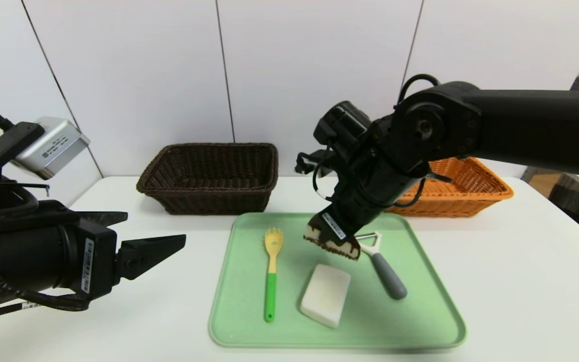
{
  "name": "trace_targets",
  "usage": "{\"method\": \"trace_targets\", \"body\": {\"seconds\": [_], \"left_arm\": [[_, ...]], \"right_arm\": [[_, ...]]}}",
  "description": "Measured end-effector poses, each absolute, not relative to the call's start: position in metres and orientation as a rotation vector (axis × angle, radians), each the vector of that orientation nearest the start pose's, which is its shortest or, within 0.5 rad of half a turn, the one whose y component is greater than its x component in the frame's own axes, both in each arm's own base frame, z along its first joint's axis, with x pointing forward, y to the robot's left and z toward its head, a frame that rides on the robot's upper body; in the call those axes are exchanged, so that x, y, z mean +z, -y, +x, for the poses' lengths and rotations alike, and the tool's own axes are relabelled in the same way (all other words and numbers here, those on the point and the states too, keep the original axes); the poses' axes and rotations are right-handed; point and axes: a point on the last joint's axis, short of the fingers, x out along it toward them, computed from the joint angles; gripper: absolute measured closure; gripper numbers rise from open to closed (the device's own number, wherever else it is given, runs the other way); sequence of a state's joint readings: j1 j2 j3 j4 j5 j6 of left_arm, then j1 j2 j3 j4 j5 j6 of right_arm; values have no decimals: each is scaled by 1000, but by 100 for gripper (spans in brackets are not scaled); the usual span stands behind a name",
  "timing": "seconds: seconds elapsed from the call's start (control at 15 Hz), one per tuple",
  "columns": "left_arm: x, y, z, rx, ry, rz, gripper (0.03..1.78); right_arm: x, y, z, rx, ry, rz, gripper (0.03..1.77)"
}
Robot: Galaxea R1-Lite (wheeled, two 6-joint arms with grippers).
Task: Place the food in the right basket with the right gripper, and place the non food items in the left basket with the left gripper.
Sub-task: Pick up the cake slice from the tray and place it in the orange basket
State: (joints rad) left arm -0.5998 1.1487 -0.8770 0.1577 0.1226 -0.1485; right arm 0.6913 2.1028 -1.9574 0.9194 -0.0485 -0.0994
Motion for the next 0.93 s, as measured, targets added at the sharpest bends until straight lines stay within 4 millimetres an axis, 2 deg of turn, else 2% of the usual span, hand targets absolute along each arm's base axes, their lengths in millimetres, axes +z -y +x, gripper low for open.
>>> {"method": "trace_targets", "body": {"seconds": [0.2,0.33,0.67,0.93], "left_arm": [[256,88,133,-438,-441,11,12],[257,88,133,-438,-440,10,12],[257,87,133,-436,-440,10,12],[256,87,132,-433,-443,14,12]], "right_arm": [[245,-237,285,641,-882,-531,112],[262,-224,285,610,-804,-550,112],[286,-182,301,493,-711,-514,112],[294,-144,324,371,-664,-450,112]]}}
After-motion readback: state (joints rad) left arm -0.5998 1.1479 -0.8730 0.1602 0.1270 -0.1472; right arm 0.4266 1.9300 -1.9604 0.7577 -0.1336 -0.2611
